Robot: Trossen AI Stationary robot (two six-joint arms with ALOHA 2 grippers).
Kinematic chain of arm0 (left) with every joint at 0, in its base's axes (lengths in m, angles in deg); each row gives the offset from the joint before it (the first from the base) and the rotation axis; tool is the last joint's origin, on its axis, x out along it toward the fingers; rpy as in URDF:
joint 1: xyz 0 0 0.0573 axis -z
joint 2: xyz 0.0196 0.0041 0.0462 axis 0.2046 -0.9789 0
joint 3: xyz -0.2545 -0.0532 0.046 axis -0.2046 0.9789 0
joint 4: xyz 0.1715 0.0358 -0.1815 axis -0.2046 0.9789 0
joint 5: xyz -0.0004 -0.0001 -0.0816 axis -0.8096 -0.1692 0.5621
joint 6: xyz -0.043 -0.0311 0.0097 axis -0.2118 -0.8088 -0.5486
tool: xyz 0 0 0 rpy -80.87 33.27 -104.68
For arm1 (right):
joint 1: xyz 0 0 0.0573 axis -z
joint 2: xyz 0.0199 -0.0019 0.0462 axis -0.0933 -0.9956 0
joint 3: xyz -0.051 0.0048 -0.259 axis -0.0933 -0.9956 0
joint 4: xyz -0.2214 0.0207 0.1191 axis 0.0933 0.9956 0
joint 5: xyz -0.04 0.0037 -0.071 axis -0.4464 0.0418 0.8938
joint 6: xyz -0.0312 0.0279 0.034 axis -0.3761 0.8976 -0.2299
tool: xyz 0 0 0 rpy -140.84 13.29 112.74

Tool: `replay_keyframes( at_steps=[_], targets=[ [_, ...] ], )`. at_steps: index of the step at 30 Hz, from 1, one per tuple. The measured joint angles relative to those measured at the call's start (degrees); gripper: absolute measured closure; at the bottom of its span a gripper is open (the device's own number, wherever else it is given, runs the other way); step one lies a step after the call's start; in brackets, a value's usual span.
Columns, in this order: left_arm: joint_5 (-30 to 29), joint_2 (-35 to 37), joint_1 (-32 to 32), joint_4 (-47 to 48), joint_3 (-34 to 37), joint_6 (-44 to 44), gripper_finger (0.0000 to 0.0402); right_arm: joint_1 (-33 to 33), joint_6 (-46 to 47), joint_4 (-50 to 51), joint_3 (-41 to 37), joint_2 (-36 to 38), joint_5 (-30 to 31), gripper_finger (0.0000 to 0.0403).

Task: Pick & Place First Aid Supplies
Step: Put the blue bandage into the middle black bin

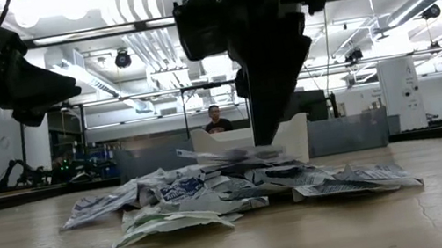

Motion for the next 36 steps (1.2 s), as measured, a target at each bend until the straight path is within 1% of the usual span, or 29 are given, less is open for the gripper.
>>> replay_keyframes(
  at_steps=[8,11,18,28,31,36],
  targets=[
    [0.0,0.0,0.0,0.0,0.0,0.0,0.0278,0.0,0.9,0.0,0.3,0.1,0.9,0.0232],
    [0.0,0.0,0.0,0.0,0.0,0.0,0.0278,0.0,1.5,0.1,0.3,0.1,1.8,0.0239],
    [0.0,0.0,0.0,0.0,0.0,0.0,0.0278,0.0,1.7,0.2,0.1,0.1,1.9,0.0286],
    [0.0,0.0,0.0,0.0,0.0,0.0,0.0278,0.0,1.7,0.1,0.0,0.1,3.5,0.0386],
    [0.0,0.0,0.0,0.0,0.0,0.0,0.0278,0.0,1.8,0.2,0.0,0.1,3.5,0.0393],
    [0.0,0.0,0.0,0.0,0.0,0.0,0.0278,0.0,1.8,0.2,0.0,0.1,3.5,0.0394]
  ],
)
